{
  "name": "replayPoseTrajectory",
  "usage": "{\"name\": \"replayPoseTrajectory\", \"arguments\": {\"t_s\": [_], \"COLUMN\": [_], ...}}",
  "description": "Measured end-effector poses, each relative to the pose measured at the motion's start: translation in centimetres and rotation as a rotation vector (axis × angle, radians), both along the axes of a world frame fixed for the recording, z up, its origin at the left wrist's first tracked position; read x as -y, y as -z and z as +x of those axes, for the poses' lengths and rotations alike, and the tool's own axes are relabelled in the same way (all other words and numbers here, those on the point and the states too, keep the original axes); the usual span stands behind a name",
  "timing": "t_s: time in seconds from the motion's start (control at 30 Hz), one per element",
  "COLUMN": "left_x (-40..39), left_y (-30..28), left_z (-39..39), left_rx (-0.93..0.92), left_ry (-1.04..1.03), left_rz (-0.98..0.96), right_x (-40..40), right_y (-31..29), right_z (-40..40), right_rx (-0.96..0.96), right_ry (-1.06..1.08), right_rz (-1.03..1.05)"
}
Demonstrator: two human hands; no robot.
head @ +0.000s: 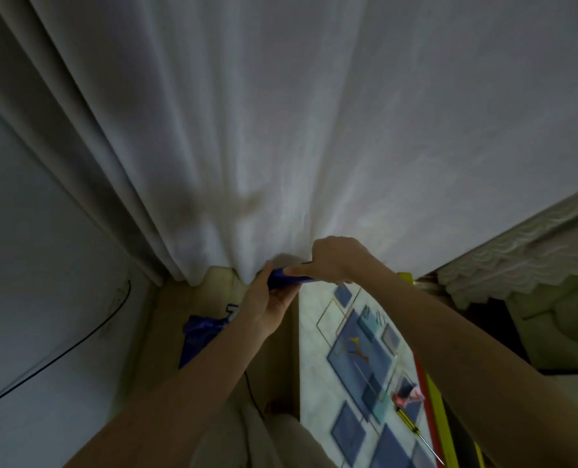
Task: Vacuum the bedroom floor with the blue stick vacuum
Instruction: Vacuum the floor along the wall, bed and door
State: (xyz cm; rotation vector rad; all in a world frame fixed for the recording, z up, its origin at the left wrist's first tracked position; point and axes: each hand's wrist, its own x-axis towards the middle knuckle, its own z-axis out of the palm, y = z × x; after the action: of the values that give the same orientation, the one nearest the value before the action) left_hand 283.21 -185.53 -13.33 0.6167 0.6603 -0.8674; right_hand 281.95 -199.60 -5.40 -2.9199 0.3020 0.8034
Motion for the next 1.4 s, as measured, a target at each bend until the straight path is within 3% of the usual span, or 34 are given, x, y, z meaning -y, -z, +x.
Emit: {"name": "replayPoseTrajectory", "arguments": {"t_s": [0.33, 0.47, 0.57, 0.77, 1.0, 1.13, 1.4], "left_x": [-4.4, -5.5, -5.7, -4.8, -2.4, -1.1, -3.6], "left_y": [0.9, 0.9, 1.1, 1.5, -0.6, -1.2, -0.5], "left_z": [1.3, 2.4, 3.3, 3.0, 0.7, -0.9, 0.2], "left_rx": [-0.007, 0.08, 0.039, 0.021, 0.053, 0.064, 0.207], "left_ry": [-0.093, -0.094, -0.124, 0.023, 0.124, 0.294, 0.6], "left_rz": [0.131, 0.201, 0.185, 0.228, 0.172, 0.149, 0.343], "right_x": [-4.1, -6.0, -6.4, -5.2, -4.5, -4.1, -10.2], "right_y": [3.3, 4.4, 3.1, 4.8, -1.0, -1.0, 0.5], "right_z": [1.5, 2.5, 3.1, 0.9, -3.2, -5.7, -8.1], "right_rx": [0.014, 0.104, 0.122, 0.134, 0.097, 0.118, 0.14], "right_ry": [-0.013, -0.049, -0.056, -0.051, 0.086, 0.212, 0.481], "right_rz": [0.094, 0.053, 0.024, -0.006, -0.055, -0.151, -0.057]}}
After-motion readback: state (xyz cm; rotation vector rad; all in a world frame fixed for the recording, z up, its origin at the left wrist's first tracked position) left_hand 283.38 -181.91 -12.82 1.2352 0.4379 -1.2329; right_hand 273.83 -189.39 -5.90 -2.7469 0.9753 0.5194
